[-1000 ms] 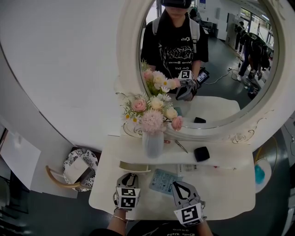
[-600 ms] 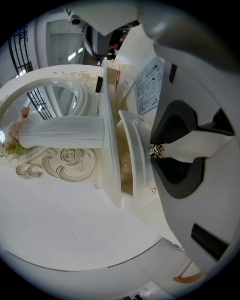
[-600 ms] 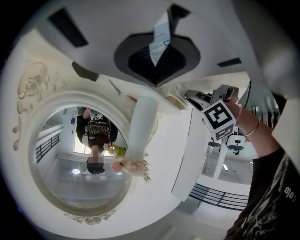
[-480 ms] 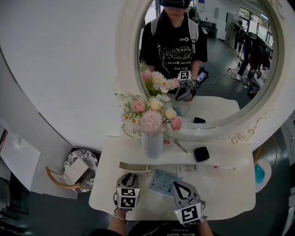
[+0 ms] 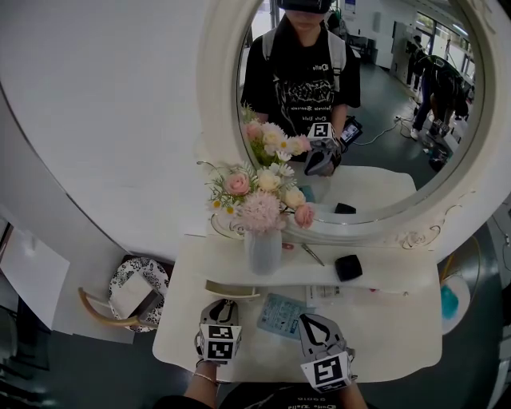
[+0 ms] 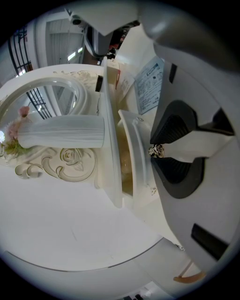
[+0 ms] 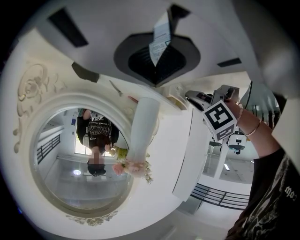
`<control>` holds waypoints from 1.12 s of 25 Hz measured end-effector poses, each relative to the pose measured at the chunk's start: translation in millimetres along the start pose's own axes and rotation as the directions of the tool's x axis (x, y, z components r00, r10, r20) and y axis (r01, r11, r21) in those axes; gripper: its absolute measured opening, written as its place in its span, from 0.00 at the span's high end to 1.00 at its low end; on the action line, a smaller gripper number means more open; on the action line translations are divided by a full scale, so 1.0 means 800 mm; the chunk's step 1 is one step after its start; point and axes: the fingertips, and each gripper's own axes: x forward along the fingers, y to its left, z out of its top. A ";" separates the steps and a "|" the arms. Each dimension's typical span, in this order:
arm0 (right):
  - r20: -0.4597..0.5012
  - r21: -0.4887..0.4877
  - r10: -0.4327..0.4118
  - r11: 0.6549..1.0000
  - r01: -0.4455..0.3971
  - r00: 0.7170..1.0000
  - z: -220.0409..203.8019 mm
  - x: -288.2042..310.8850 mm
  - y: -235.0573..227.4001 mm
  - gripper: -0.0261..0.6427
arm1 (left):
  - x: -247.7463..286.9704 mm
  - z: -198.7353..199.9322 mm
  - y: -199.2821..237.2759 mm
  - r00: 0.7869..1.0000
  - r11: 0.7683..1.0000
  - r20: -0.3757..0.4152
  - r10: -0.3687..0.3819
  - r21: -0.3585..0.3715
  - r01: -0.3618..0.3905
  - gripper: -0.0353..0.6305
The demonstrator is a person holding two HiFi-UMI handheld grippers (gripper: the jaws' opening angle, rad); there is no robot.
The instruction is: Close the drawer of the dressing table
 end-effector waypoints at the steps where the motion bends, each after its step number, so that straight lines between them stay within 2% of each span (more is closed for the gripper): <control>1: -0.005 -0.002 -0.002 1.000 0.002 1.000 -0.002 0.000 -0.001 0.94 | -0.001 0.001 0.000 1.000 1.000 -0.001 0.000 0.000 0.000 0.80; 4: -0.025 -0.014 -0.011 1.000 0.011 1.000 -0.008 -0.001 -0.004 0.94 | 0.002 0.000 0.000 1.000 1.000 0.000 -0.004 0.003 0.004 0.80; 28: -0.006 0.024 -0.025 0.999 0.025 1.000 -0.003 0.001 -0.011 0.94 | 0.008 0.003 0.002 1.000 1.000 -0.001 -0.011 0.013 0.011 0.80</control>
